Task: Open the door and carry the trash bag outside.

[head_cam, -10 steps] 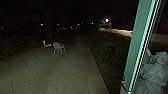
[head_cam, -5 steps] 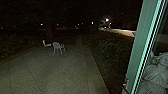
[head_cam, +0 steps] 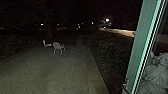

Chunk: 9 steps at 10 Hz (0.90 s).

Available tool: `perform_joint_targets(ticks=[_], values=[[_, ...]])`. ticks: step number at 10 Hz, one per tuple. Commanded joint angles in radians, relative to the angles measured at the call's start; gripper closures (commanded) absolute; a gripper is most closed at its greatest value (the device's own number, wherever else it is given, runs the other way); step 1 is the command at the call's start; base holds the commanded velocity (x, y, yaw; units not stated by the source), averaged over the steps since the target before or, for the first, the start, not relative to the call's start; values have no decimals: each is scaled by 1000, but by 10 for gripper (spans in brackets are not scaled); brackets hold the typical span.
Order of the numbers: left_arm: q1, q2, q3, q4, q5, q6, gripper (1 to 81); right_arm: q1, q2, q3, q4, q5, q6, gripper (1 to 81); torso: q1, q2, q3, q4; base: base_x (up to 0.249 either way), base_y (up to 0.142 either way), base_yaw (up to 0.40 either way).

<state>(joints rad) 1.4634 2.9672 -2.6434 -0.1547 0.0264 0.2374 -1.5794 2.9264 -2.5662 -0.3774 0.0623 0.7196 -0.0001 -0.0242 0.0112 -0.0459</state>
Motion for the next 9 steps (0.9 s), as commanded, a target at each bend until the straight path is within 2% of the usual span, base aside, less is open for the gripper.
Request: perform_joint_targets(ticks=[1,2,3,4,5,6,8,9], values=[[-62,-5,3,-3,53,5,811,52,3,3,-3,-41,1,10,0,0,0,96,0,0,0],[-62,-5,2,-3,53,5,811,52,4,3,-1,-41,1,10,0,0,0,111,0,0,0],[-64,-6,2,-5,53,5,811,54,4,3,-1,-41,1,10,0,0,0,43,0,0,0],[-64,-12,2,-5,52,3,811,54,3,2,-3,-41,1,10,0,0,0,71,0,0,0],[-64,-20,2,-5,52,0,811,58,0,2,-6,-42,0,10,0,0,-53,89,0,0,0],[-65,-32,5,-5,52,-1,811,57,-4,2,-6,-42,0,10,0,0,-95,92,0,0,0],[-76,-49,17,-6,53,-3,811,63,-11,21,-8,-45,0,10,0,0,-115,89,0,0,0],[-84,-80,57,-6,53,-4,811,72,-37,72,-6,-50,0,10,0,-1,-145,89,0,0,0]])
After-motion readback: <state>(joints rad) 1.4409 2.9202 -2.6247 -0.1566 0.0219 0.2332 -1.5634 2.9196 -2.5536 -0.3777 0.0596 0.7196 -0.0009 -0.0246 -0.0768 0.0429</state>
